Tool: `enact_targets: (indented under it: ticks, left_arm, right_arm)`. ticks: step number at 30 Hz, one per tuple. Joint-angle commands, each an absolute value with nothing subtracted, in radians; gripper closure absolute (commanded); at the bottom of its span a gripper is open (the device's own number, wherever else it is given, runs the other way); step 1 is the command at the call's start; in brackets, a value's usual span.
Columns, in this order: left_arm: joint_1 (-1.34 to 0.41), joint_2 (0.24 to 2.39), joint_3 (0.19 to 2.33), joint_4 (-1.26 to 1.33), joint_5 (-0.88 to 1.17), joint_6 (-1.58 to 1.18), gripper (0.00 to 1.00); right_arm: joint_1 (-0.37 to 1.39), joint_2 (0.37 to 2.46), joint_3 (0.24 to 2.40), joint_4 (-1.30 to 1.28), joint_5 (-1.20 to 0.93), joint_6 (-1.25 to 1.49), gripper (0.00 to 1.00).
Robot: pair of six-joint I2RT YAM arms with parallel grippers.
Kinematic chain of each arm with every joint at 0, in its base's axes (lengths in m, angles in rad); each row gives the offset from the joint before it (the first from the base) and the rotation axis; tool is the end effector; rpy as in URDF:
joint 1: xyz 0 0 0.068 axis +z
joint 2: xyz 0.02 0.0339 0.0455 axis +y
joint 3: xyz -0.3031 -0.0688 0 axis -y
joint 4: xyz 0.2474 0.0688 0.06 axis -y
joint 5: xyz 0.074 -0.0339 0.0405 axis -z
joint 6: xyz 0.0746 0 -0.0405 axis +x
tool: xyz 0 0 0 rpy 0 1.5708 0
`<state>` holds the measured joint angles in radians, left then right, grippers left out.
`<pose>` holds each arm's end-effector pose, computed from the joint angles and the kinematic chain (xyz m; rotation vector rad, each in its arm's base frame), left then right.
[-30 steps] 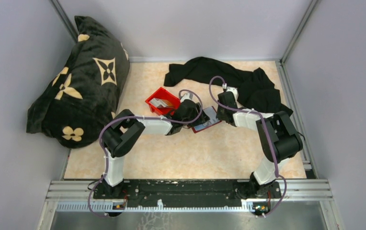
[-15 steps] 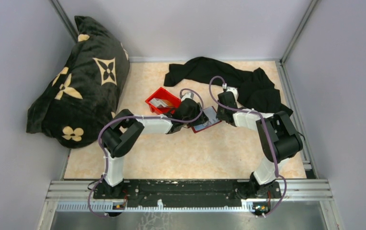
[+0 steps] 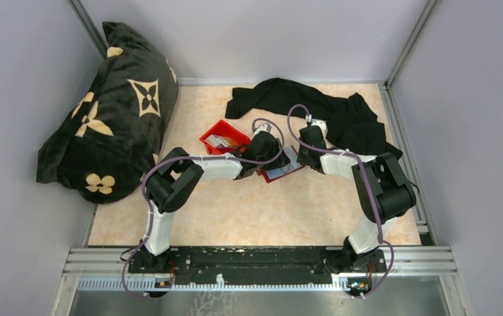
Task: Put the credit cards into the card holder
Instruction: Insert the credit card into the card holder.
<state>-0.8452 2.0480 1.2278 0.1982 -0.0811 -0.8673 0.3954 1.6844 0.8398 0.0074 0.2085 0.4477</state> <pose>0.3313 -0.3644 0.1563 -0.0743 2.3283 -0.8415 0.3399 0.1252 0.1603 0.1584 2.3841 0.1474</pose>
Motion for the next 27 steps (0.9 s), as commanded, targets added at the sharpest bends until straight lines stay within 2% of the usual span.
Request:
enact_targets:
  ticks: [1,14,27]
  left_arm:
    - [-0.855,2.088,1.253,0.151,-0.073,-0.862,0.45]
    - [-0.869,2.113,1.32,0.136,-0.076,-0.868,0.45]
    - [-0.87,2.083,1.294,0.129,-0.103,-0.862,0.45]
  right_arm:
    - [0.425,1.751,0.798,-0.096,0.109,0.461,1.0]
    - [0.44,1.746,0.788,-0.093,0.11,0.468,1.0]
    - [0.48,1.735,0.79,-0.101,0.115,0.479,1.0]
